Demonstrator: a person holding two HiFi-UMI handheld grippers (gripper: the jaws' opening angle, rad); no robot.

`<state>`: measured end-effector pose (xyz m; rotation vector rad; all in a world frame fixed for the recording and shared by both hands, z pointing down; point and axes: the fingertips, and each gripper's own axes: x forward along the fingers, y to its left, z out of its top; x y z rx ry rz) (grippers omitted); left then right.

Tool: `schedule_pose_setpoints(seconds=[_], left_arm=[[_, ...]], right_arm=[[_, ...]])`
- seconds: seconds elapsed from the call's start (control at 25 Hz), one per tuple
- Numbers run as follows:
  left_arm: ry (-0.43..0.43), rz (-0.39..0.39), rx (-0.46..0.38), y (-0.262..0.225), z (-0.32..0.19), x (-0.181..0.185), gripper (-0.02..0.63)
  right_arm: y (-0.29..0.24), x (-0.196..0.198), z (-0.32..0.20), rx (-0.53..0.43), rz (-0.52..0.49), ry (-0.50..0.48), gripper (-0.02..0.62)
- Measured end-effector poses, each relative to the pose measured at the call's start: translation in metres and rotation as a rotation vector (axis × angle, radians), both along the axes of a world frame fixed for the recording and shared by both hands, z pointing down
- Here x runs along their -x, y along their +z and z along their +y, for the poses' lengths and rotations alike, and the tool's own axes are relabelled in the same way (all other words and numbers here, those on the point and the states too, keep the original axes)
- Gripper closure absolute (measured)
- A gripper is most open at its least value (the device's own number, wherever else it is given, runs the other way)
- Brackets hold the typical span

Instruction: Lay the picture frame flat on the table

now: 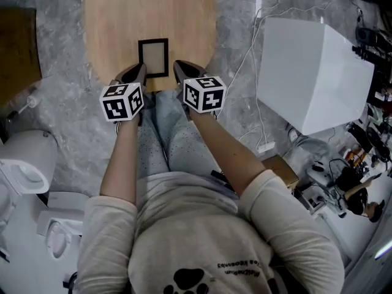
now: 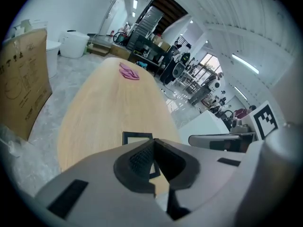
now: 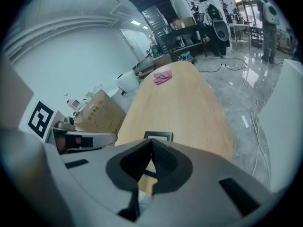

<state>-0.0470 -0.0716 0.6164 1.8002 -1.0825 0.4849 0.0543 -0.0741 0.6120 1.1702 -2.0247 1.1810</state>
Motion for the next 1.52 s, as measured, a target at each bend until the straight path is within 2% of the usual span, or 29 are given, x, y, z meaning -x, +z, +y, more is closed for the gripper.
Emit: schedule_pose_setpoints(seconds=[0.32,0.6,0.88,1.52], left_arm=[[0.054,-0.044,-0.099,-0.072,0.004,-0.017,0.598],[0.019,-0.063,-0.155,-0.125,0.017,-0.01,0.598],[-0.034,-0.064,-0.249,-0.181,0.01,0.001,0.598],[-0.041,-0.071,-0.459,-0.286,0.011,0.002,0.598]], right_arm=[[-0.064,-0.002,0.009,-0.061,0.013,-0.043,0.584],[-0.12,0.006,0.019,-0.12,-0.002,-0.052,0.584],[-0.177,0.009,0.015,-0.239,-0.026,-0.053,0.584],[-0.283,0.006,0.02,-0.448,-0.147,-0.032,0.584]])
